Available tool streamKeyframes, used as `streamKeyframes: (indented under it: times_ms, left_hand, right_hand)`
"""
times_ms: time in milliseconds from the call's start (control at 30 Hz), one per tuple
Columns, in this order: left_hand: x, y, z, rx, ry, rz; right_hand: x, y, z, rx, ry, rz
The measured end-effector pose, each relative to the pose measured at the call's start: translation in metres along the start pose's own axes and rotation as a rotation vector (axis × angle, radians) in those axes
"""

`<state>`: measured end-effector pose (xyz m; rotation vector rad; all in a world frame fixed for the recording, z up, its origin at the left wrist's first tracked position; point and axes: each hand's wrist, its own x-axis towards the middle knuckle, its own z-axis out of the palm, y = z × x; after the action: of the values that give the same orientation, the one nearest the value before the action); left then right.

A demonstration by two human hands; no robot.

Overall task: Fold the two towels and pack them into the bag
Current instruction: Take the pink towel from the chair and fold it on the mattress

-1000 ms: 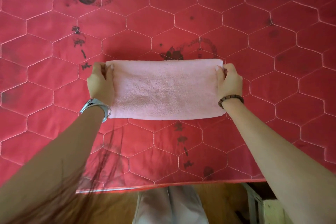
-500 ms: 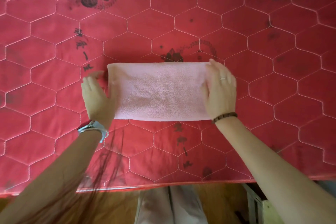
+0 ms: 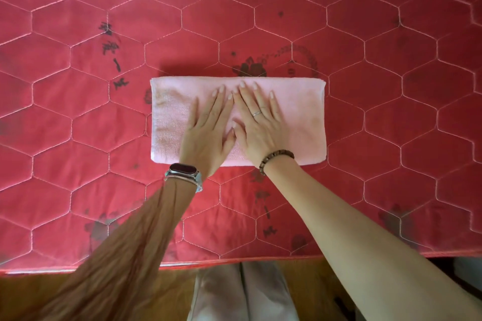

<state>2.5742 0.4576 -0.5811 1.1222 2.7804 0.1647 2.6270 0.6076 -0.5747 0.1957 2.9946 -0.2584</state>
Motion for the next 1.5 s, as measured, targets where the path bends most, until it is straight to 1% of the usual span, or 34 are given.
streamKeyframes:
  times_ms: [133, 233, 367, 467, 533, 733, 800, 900, 967, 1033, 1133, 1200, 1300, 1500]
  left_hand:
    - [0.003, -0.005, -0.003, 0.0, 0.021, 0.003]
    - [0.005, -0.019, -0.006, -0.01, 0.028, -0.073]
    - [0.005, -0.049, -0.01, 0.082, 0.03, -0.18]
    - [0.003, -0.069, -0.01, 0.08, 0.054, -0.235]
    - [0.0, -0.078, -0.01, 0.062, 0.054, -0.259]
    - [-0.002, -0.08, -0.014, 0.048, 0.082, -0.256]
    - [-0.003, -0.074, -0.019, 0.047, 0.104, -0.241]
    - [-0.01, -0.057, -0.022, -0.032, 0.114, -0.097]
    - [-0.017, -0.044, -0.018, -0.078, 0.095, -0.031]
    - [-0.024, -0.039, -0.013, -0.083, 0.081, -0.01]
    - [-0.032, -0.05, -0.009, -0.011, 0.066, -0.008]
    - [-0.039, -0.063, -0.009, 0.017, 0.059, -0.057]
    - [-0.046, -0.076, -0.008, -0.015, 0.046, -0.127]
    - [-0.045, -0.078, -0.006, -0.145, 0.006, -0.139]
  right_hand:
    - [0.002, 0.006, 0.001, -0.003, 0.022, -0.013]
    - [0.002, 0.014, -0.003, -0.005, 0.034, 0.008]
    - [-0.002, 0.038, -0.013, -0.01, 0.026, 0.132]
    - [-0.005, 0.056, -0.016, -0.019, 0.023, 0.211]
    - [-0.005, 0.066, -0.016, 0.022, 0.033, 0.263]
    - [-0.005, 0.068, -0.021, 0.018, 0.06, 0.278]
    - [-0.009, 0.059, -0.028, -0.025, 0.064, 0.184]
    - [-0.021, 0.036, -0.027, -0.008, 0.019, 0.002]
    - [-0.031, 0.025, -0.017, 0.026, 0.01, -0.021]
    - [-0.039, 0.025, -0.007, -0.001, -0.003, 0.033]
    - [-0.047, 0.041, -0.006, -0.04, -0.022, 0.124]
    - [-0.052, 0.056, -0.01, -0.028, -0.019, 0.179]
    - [-0.059, 0.076, -0.014, 0.02, -0.044, 0.257]
    - [-0.06, 0.083, -0.014, 0.045, -0.046, 0.265]
